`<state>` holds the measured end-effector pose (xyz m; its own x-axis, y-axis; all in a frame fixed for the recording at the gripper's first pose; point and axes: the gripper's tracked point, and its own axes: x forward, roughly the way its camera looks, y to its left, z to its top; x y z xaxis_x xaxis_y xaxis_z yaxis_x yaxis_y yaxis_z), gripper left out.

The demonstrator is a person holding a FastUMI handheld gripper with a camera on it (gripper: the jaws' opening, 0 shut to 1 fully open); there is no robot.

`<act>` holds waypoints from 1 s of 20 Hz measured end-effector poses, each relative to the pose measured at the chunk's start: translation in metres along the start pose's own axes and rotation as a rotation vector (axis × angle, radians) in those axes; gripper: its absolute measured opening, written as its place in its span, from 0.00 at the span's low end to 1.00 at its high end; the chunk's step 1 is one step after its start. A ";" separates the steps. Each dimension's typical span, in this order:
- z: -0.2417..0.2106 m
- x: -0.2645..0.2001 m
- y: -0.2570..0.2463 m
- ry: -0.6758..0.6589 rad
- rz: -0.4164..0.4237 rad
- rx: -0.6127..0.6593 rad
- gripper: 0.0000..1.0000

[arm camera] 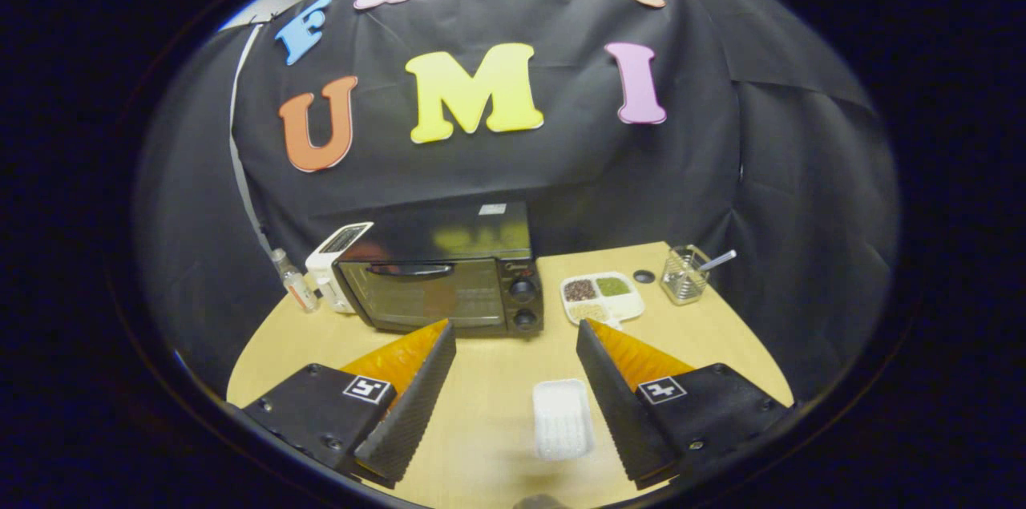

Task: Open the toaster oven, put the food inside, and close the toaster oven door.

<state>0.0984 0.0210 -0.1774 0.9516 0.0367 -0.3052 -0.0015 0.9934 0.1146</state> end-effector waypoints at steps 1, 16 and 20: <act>0.010 -0.011 -0.016 -0.015 -0.005 -0.002 0.97; 0.115 -0.127 -0.226 -0.372 -0.040 -0.137 0.98; 0.098 -0.133 -0.245 -0.357 -0.032 -0.132 0.98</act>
<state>0.0028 -0.2377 -0.0723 0.9990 -0.0116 0.0442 0.0125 0.9997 -0.0197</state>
